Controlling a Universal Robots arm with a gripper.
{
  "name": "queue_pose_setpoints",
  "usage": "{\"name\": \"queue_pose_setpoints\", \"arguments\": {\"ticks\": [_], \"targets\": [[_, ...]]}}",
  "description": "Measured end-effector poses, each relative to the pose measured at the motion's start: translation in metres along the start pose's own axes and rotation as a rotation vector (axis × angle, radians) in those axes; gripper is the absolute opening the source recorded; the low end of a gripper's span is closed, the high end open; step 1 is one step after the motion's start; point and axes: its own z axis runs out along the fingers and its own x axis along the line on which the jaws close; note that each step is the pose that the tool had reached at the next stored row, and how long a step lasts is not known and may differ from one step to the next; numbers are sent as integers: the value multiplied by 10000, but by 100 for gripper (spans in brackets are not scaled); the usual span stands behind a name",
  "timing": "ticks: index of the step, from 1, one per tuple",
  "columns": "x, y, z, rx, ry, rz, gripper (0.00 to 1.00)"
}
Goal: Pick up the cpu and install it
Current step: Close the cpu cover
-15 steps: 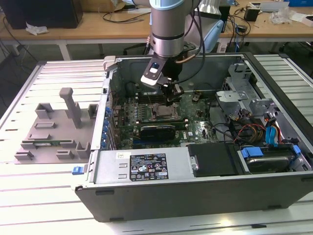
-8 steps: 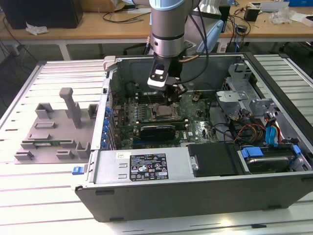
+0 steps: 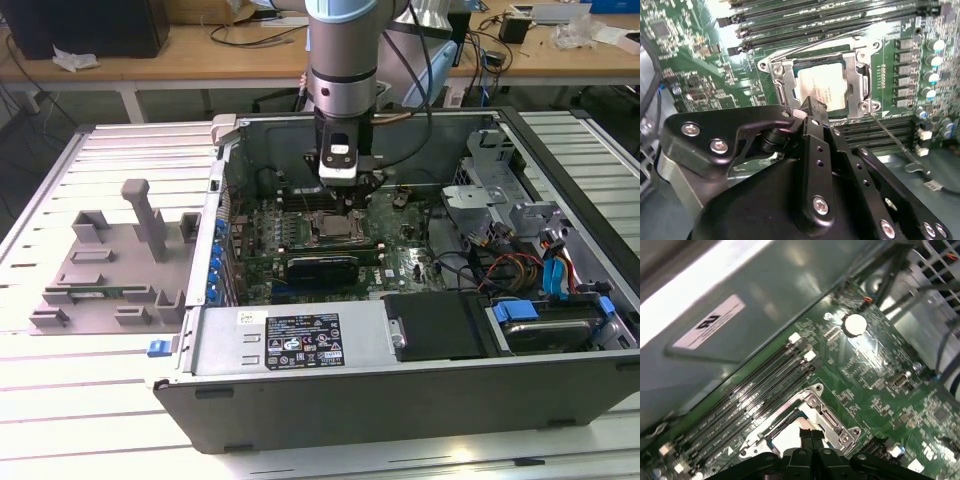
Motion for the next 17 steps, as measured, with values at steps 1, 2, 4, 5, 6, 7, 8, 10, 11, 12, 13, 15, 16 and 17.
{"name": "queue_pose_setpoints", "arguments": {"ticks": [1, 2, 4, 5, 6, 7, 8, 10, 11, 12, 13, 15, 16, 17], "targets": [[0, 0, 0, -11, 11, -299, 11], [0, 0, 0, -18, 17, -469, 11], [0, 0, 1, -35, 35, -942, 11], [0, 0, 1, -44, 45, -1213, 11], [0, 0, 1, -58, 60, -1594, 11], [0, 0, 1, -69, 71, -1889, 11], [0, 0, 1, -77, 78, -2086, 11], [0, 0, 1, -96, 99, -2640, 11], [0, 0, 1, -104, 108, -2863, 11], [0, 0, 1, -110, 114, -3027, 11], [0, 0, 1, -117, 121, -3216, 11], [0, 0, 1, -136, 141, -3744, 11], [0, 0, 1, -143, 148, -3930, 11], [0, 0, 2, -152, 157, -4180, 11]]}}
